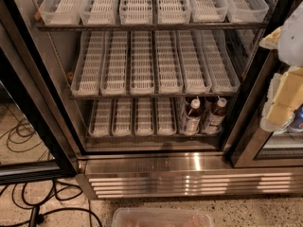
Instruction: Pick blue plastic bottle from bottom shelf of fridge
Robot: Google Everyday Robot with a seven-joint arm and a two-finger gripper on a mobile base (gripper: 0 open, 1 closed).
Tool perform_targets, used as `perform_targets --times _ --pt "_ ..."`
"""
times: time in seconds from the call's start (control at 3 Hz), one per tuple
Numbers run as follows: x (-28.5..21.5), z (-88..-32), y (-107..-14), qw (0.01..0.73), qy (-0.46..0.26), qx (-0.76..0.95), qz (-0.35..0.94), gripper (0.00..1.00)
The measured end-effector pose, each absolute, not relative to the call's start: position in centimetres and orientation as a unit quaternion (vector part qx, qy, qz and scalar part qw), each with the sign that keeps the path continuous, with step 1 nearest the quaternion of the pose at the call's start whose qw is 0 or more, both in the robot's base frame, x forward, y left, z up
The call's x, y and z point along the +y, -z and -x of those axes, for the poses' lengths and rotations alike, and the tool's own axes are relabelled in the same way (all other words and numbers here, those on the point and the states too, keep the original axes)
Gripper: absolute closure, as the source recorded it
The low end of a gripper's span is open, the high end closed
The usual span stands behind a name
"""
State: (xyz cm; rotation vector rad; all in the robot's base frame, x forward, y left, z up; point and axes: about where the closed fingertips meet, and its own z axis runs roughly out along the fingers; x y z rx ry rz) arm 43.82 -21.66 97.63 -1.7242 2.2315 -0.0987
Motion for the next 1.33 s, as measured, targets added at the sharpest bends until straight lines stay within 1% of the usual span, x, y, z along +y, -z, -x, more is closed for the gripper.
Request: perform_targets --times 0.33,0.67,1.33 --pt "-21.7 -43.9 -97.6 0.161 0.034 0.781 0.603 0.0" --pt "-22.2 -43.9 -95.5 0.171 0.022 0.783 0.598 0.0" --pt "-23.6 -43.9 -87.1 0.22 0.006 0.771 0.597 0.0"
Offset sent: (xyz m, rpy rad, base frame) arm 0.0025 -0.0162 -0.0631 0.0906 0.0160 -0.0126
